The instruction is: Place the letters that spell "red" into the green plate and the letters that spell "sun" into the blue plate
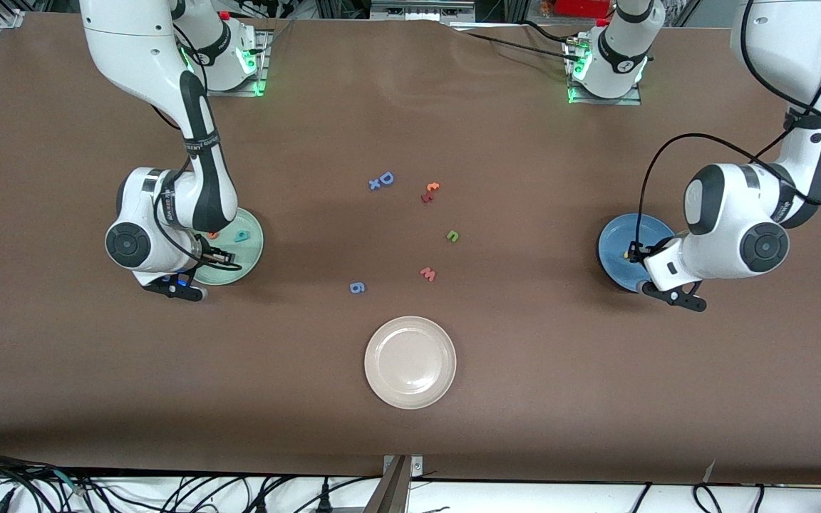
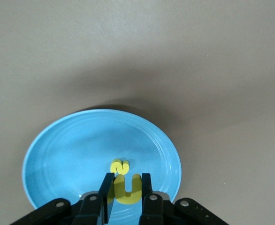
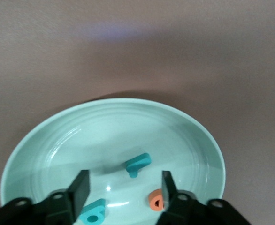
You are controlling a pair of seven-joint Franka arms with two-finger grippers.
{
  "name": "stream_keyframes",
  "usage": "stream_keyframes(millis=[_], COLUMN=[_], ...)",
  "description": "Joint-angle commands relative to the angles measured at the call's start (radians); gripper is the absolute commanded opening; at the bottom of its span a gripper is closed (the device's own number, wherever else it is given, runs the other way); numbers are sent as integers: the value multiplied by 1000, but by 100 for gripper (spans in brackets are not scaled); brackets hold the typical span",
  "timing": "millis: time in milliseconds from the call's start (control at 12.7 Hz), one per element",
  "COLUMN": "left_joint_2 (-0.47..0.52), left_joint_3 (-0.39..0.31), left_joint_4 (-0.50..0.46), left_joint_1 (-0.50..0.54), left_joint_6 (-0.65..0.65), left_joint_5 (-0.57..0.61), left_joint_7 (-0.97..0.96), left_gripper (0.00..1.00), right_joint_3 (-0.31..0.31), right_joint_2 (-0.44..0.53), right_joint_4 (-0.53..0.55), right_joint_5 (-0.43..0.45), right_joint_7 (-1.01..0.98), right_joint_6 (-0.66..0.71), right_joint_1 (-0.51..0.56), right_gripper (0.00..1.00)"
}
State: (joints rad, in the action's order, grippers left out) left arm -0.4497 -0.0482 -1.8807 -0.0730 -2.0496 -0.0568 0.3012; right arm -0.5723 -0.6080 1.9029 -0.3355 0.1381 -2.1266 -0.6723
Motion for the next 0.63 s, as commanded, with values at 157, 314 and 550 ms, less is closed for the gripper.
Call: stream_keyframes(millis=[157,314,550], left_joint_2=[-67,-79,-63], left_joint_3=[5,5,7], left_joint_4=[14,14,15], left_joint_1=[1,4,2], left_joint_6=[-6,-24,-14], left_joint_5=[29,29,29], left_joint_7=[-30,-30,-33], left_gripper=[41,57,77], right_joint_3=[-3,-9,-23], right_joint_2=[99,135,194], right_joint_4=[-76,-129,-243], right_joint_5=[-2,25,56], right_joint_7=[-23,-25,-43], right_joint_6=[160,226,380], right_joint_1=[-1,-1,0], right_gripper=[100,100,100])
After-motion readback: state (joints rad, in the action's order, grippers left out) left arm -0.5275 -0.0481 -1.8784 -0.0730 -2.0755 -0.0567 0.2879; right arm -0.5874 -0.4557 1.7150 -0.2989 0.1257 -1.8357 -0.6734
